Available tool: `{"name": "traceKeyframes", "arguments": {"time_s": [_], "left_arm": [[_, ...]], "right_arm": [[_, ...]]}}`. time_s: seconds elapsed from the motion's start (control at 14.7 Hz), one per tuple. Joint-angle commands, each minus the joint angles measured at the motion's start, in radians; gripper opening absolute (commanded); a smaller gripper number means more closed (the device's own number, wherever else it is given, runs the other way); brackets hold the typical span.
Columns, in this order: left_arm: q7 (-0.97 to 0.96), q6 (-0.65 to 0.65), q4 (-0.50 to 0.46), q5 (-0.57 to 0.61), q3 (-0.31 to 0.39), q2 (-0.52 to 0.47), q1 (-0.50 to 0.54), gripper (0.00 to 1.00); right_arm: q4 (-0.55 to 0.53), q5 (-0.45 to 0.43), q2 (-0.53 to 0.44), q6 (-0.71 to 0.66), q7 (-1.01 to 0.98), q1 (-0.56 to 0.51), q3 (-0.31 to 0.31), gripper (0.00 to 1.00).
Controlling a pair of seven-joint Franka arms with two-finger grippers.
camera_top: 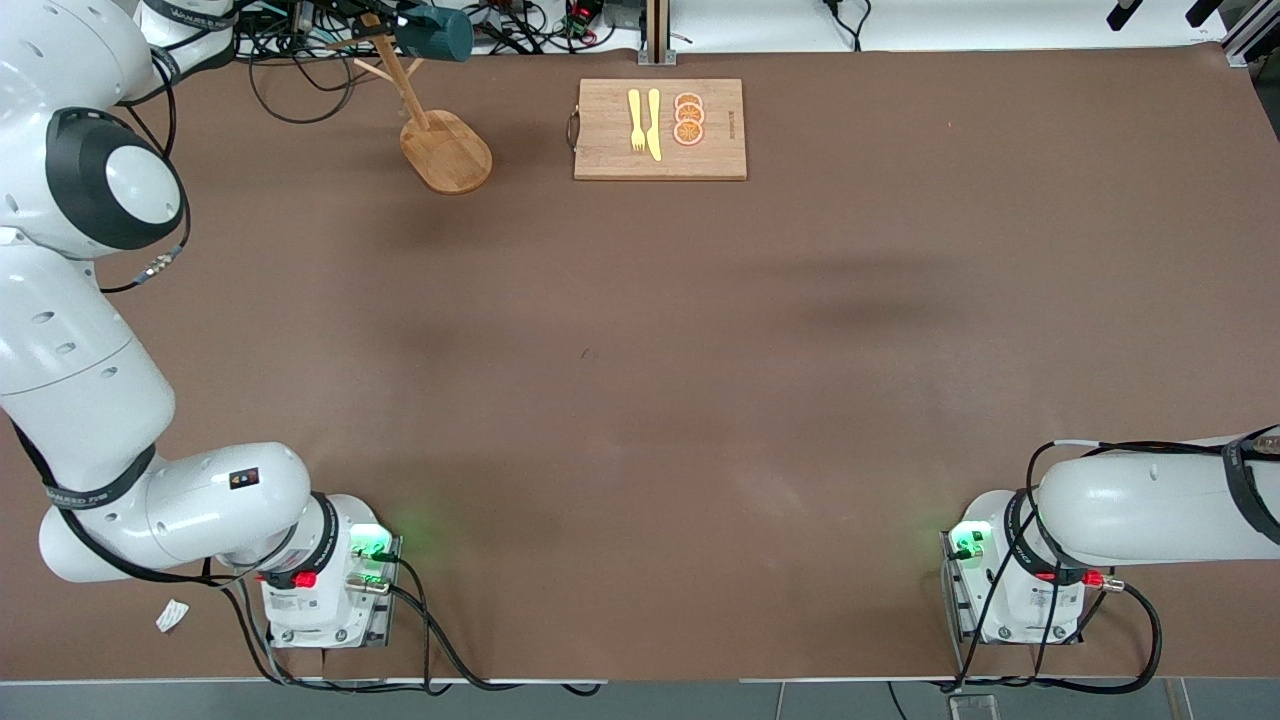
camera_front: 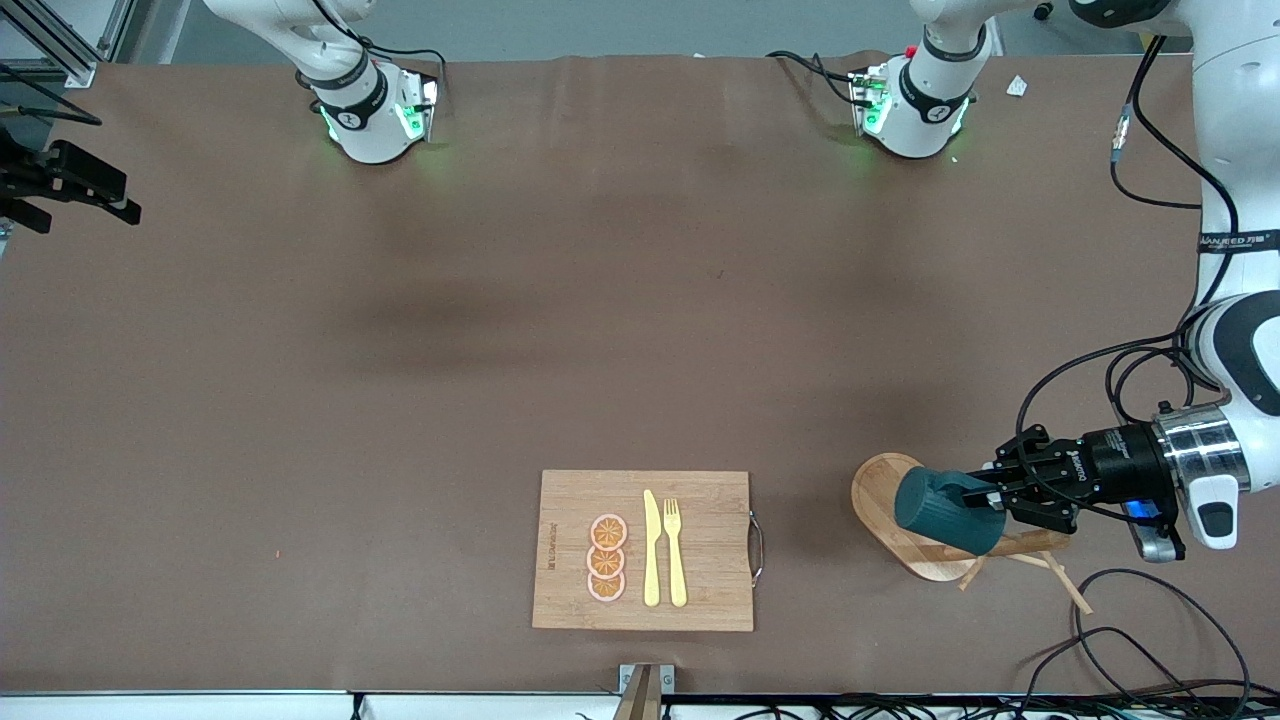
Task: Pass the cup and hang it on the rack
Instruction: 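Slide the mug handle onto a rack peg with the left gripper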
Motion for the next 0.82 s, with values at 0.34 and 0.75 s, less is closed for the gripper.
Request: {"name": "traceKeyframes", "arguments": {"time_s": [0.34,0.75], "left_arm": [[0.017,0.003,0.006,-0.097,-0.006,0.022,0.032,0.01],[0.034,0.003,0.003,-0.126,-0.005,0.04,0.057,0.01]], "right_arm": [[-0.032,0.016,-0.03,0.005,-0.012,-0.007,0.002,1.0],[-0.032,0.014,-0.03,0.005,-0.012,-0.005,0.004,1.0]]}}
